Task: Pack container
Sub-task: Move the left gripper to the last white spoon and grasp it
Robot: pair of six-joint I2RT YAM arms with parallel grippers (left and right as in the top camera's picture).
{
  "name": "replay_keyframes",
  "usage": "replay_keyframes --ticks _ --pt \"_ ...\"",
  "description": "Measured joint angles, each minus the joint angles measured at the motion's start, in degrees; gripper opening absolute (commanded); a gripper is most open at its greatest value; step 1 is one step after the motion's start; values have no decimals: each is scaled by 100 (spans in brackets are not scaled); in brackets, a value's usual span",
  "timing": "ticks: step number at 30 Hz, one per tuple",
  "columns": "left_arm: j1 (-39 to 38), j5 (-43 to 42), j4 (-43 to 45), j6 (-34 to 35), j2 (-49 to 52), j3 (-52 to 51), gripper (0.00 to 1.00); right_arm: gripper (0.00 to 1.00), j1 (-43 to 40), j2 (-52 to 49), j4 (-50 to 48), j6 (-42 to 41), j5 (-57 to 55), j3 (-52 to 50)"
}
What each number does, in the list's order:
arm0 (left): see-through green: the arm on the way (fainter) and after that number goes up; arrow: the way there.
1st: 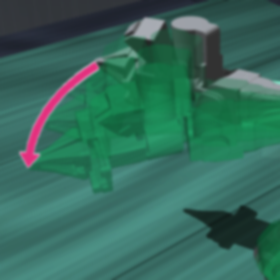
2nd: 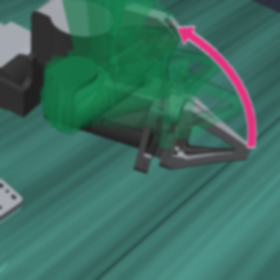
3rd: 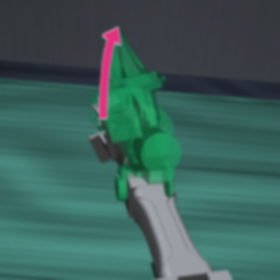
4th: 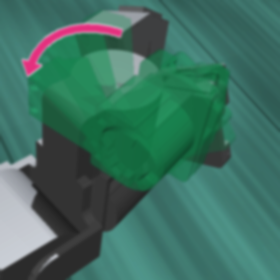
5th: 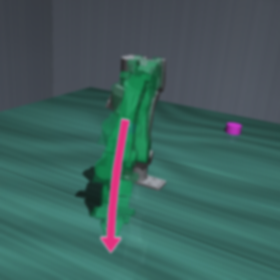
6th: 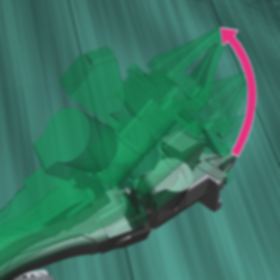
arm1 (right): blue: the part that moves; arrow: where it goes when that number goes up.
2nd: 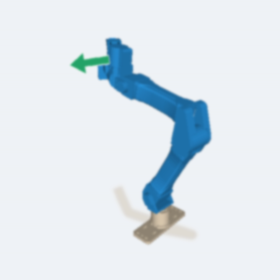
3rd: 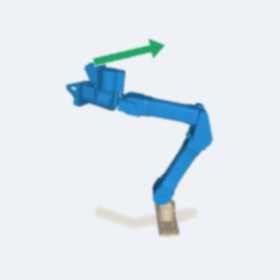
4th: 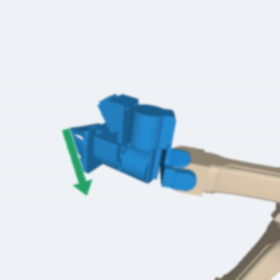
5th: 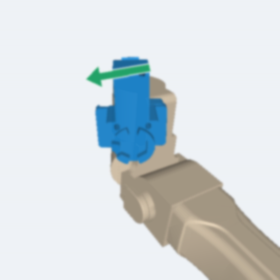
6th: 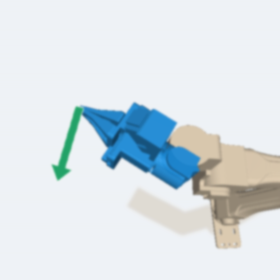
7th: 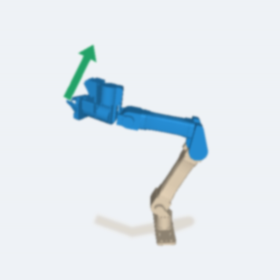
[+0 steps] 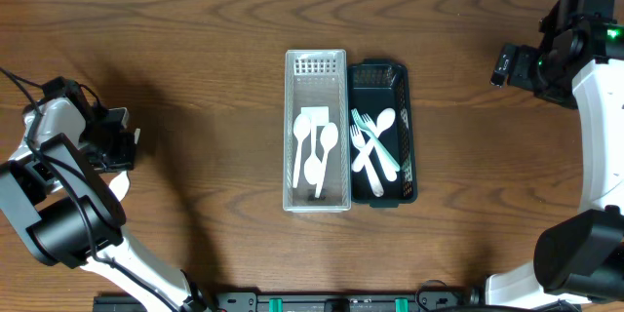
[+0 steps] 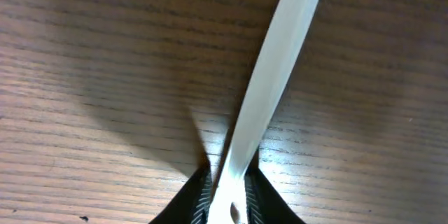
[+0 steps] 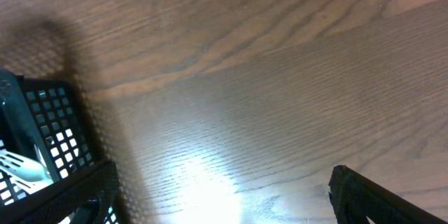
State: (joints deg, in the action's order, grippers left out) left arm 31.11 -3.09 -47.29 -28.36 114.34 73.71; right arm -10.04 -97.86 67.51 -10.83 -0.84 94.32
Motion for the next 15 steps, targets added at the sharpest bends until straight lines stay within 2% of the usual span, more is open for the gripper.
replay_keyframes --ticks 10,15 --pt "2 -107 -2 2 0 0 6 99 0 0 0 0 0 0" --pt "2 -153 2 0 -2 0 6 99 0 0 0 0 0 0"
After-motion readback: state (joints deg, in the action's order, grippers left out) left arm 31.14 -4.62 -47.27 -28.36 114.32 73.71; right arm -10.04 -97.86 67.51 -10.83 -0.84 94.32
